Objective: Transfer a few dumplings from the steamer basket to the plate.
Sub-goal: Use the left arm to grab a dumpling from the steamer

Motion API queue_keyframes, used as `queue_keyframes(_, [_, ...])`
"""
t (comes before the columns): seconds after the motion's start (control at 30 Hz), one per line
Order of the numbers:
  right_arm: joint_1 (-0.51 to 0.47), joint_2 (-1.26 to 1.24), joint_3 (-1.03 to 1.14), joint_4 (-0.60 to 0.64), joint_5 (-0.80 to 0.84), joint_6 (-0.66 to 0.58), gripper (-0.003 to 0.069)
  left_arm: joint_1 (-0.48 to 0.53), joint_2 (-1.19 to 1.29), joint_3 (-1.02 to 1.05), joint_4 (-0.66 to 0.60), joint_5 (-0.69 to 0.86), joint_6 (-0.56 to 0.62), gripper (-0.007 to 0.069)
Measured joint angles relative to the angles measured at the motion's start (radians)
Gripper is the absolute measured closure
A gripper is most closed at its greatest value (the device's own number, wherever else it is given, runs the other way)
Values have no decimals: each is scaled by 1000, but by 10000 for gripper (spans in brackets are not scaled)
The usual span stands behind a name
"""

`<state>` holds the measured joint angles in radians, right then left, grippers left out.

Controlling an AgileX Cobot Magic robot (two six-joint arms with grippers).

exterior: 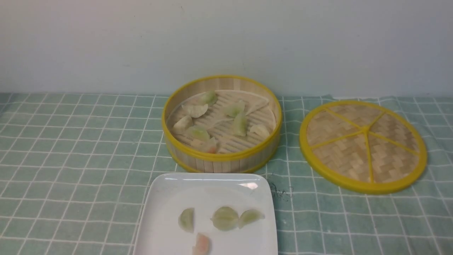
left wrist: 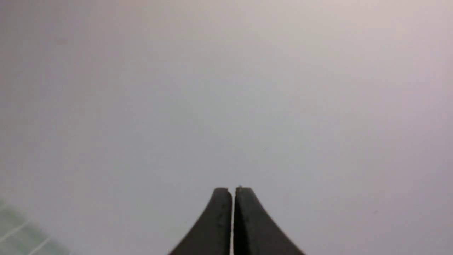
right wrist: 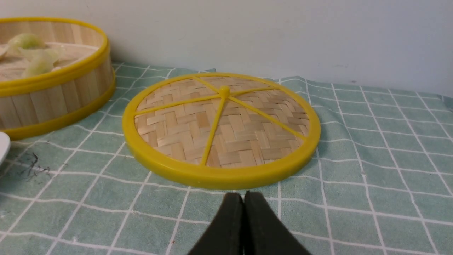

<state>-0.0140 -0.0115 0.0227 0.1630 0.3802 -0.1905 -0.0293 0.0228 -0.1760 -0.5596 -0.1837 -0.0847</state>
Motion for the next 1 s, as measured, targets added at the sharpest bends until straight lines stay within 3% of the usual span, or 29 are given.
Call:
queue_keyframes(0.03, [0,0,0,0,0,0,672,0,7,-29,10,12,0,631])
queue_keyframes(0.07, [0,0,0,0,0,0,672,0,95,-151,96,164,2,631])
queue_keyframes(0.1, [0,0,0,0,0,0,672,0,108,-167,105,164,2,631])
queue_keyframes(0.23, [0,0,0,0,0,0,672,0,470,-497,228,713,41,631])
queue_keyframes(0.27, [0,0,0,0,0,0,672,0,488,-523,231,735,53,631])
queue_keyframes(0.3, [0,0,0,0,1,0,672,0,650,-623,248,911,107,631])
queue_keyframes(0.4, [0,0,0,0,1,0,672,0,866,-778,261,1074,218,631])
queue_keyframes(0.6, [0,0,0,0,1,0,672,-32,1255,-1056,275,1181,356,631])
queue_keyframes(0.83, [0,0,0,0,1,0,672,-174,1594,-1360,344,1182,377,631])
queue_keyframes(1.0, [0,0,0,0,1,0,672,-208,1769,-1503,359,1184,378,631])
